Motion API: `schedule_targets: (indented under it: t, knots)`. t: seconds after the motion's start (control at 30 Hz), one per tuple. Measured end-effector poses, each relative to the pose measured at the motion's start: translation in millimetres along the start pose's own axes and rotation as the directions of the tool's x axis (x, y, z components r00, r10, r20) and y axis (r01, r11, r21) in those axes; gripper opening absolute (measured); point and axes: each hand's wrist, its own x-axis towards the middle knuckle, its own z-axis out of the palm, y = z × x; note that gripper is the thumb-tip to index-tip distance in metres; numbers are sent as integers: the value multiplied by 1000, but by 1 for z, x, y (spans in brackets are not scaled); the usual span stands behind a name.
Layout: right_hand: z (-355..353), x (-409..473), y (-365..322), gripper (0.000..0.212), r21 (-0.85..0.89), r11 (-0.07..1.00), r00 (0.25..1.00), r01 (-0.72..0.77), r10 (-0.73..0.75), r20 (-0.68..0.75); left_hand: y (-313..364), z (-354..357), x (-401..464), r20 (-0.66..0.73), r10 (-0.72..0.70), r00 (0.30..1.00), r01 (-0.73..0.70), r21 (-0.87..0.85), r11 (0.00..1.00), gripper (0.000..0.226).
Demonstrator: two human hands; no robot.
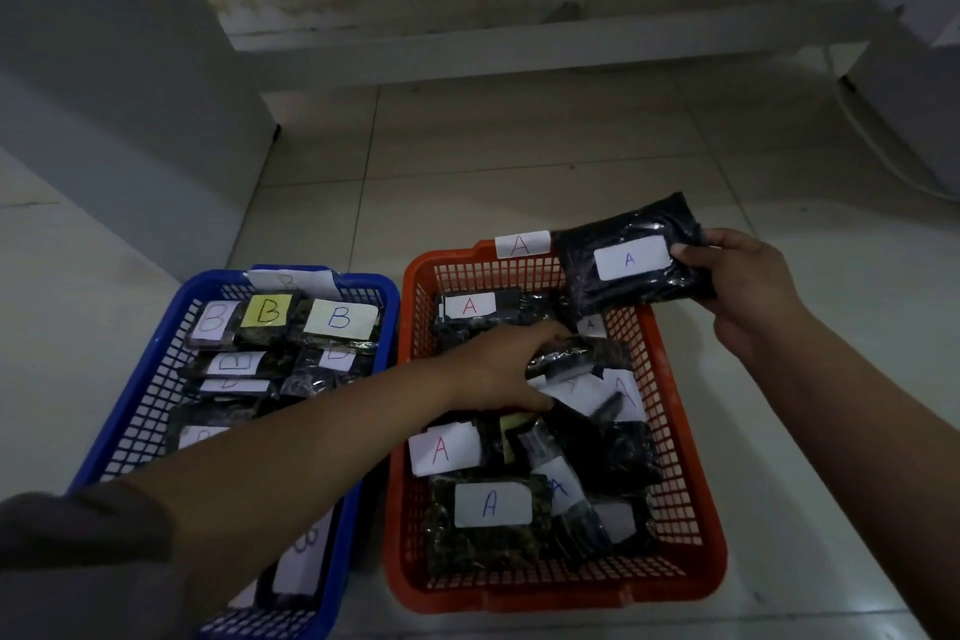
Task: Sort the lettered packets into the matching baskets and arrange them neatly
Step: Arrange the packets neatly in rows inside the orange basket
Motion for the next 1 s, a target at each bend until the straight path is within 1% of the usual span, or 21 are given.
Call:
schedule_targets:
  t: [0.03, 0.13, 0.2, 0.3, 0.4, 0.5, 0.57, 0.63, 0.7, 0.77, 0.83, 0.9, 0.93, 1.0]
  knots:
    - [2, 1, -2, 19, 3, 1000, 1000, 6, -6, -7, 3, -1, -3, -6, 26, 1000, -26, -3, 1000, 66]
    - [10, 3, -6, 18, -31, 999, 1000, 15, -14, 20, 16, 10, -13, 64, 108, 992, -115, 128, 985, 48]
    - [18, 2, -3, 17, -80, 997, 999, 12, -8, 54, 23, 26, -21, 53, 155, 987, -160, 136, 978, 42]
    - [34, -3, 7, 18, -150, 989, 997, -6, 18, 79, 29, 40, -28, -23, 190, 982, -181, 213, 960, 48]
    - [48, -5, 22, 17, -225, 973, 992, -56, 80, 99, 31, 51, -29, -6, 225, 974, -209, 349, 914, 59]
    - [58, -8, 35, 15, -456, 887, 979, -75, 154, 137, 31, 59, -29, -24, 257, 966, -226, 400, 888, 61]
    - [65, -11, 43, 13, -552, 830, 968, -83, 198, 152, 27, 58, -30, -45, 263, 964, -226, 390, 893, 61]
    - [70, -13, 50, 13, -583, 806, 957, -108, 244, 160, 24, 52, -34, -34, 284, 958, -253, 363, 897, 58]
    - [73, -13, 59, 17, -628, 773, 955, -88, 245, 168, 18, 49, -37, -14, 307, 951, -290, 293, 911, 53]
    - [73, -11, 65, 27, -712, 702, 969, 10, 169, 181, 13, 43, -37, -4, 293, 956, -287, 192, 938, 45]
    - [74, -10, 69, 31, -818, 555, 965, 153, 96, 245, 7, 36, -34, -14, 235, 972, -234, 78, 969, 41]
    - [74, -8, 73, 30, -869, 417, 947, 267, 55, 317, 0, 26, -31, -9, 151, 988, -151, -3, 988, 44]
    - [74, -8, 74, 30, -873, 389, 941, 295, 40, 336, -3, 21, -30, 10, 121, 993, -121, -32, 992, 47]
    - [73, -8, 74, 31, -867, 378, 932, 326, 28, 362, -7, 13, -27, 45, 108, 993, -105, -66, 992, 51]
